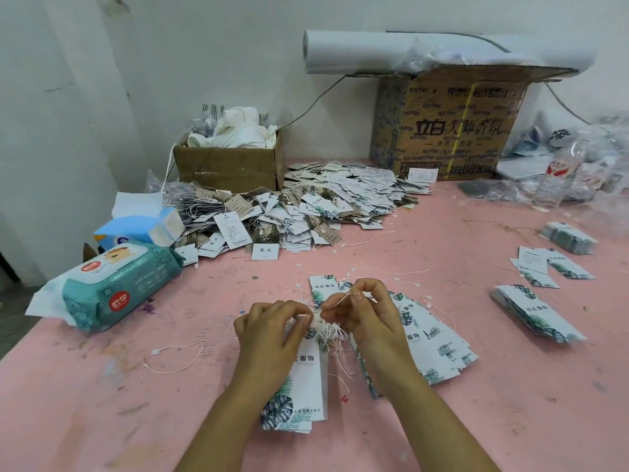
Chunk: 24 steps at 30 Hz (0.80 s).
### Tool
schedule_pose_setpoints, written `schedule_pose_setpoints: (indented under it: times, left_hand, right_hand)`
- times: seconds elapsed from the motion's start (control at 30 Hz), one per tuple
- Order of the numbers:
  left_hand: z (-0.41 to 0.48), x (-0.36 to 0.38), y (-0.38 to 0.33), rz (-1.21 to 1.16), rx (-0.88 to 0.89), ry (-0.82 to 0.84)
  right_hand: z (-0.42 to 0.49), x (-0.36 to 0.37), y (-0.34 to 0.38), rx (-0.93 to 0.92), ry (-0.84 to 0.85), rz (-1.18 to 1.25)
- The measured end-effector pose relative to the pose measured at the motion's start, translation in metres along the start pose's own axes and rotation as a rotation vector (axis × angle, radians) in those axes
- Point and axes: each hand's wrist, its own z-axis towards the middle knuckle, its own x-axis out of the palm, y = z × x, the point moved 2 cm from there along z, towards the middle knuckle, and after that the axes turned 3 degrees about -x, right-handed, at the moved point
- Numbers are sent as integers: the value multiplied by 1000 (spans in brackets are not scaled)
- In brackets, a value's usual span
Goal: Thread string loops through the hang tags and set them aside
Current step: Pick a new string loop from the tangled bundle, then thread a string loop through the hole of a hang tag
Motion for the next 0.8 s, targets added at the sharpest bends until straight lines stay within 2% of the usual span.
schedule_pose_setpoints:
  times: [0.13,0.27,0.57,0.7,0.8]
  left_hand:
    - [1,0,-1,-15,0,-22]
    - [0,-3,-4,-126,-9,-40]
    - [0,-9,-6,-267,10,-95]
    - [0,-11,-9,-266,34,-109]
    - [0,-13,-10,-280,47,-107]
  right_hand:
    - [1,-2,0,2,-50,-9]
    - [2,-7,0,82,-98,-106]
    - [-2,3,-1,141,119,-337]
    - [-3,5,-2,85,127,-523]
    - [-4,7,0,75,127,-551]
